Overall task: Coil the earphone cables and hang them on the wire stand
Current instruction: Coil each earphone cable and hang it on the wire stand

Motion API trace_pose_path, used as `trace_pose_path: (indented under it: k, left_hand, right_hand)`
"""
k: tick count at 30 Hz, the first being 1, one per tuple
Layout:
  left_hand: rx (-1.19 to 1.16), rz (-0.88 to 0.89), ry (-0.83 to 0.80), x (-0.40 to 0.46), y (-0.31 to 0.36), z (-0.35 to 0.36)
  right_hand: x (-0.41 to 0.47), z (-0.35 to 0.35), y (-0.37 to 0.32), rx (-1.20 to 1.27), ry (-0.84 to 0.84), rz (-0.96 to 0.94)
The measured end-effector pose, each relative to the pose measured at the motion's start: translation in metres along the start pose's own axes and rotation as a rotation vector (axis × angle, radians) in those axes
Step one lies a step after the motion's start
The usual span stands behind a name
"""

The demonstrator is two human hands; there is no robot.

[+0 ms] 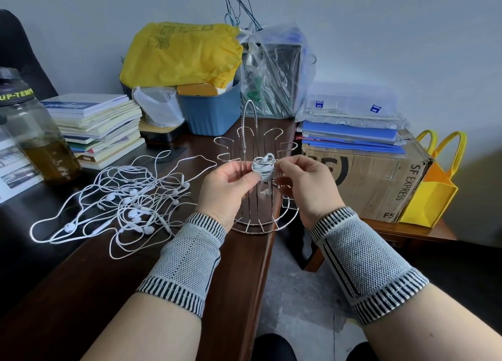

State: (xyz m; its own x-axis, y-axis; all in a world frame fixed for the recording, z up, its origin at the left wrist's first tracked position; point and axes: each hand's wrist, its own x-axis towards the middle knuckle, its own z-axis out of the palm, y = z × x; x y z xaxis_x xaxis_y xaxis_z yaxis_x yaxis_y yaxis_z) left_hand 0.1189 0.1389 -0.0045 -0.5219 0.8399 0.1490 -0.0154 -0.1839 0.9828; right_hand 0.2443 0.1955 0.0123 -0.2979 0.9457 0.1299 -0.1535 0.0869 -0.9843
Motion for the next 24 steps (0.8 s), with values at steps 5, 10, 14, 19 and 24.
trace_pose_path:
  k: [5, 10, 14, 19, 24]
  left_hand:
    - [0.048, -0.063, 0.012, -0.003, 0.014, -0.005]
    - [0.405, -0.115, 0.069, -0.005, 0.028, -0.012]
    - [0.493, -0.131, 0.141, -0.009, 0.045, -0.016]
    - [0.373, -0.200, 0.180, -0.021, 0.049, -0.009]
    - [0.230, -0.288, 0.161, -0.024, 0.045, 0.009]
  right_hand:
    - [-0.004, 0.001, -0.004, -0.017, -0.018, 0.103]
    - [-0.004, -0.001, -0.018, -0.100, -0.059, 0.210]
    - [-0.003, 0.001, -0.026, -0.111, -0.134, 0.290]
    - [-0.001, 0.001, -0.026, -0.051, -0.160, 0.370]
    - [-0.001, -0.001, -0.027, -0.013, -0.156, 0.381]
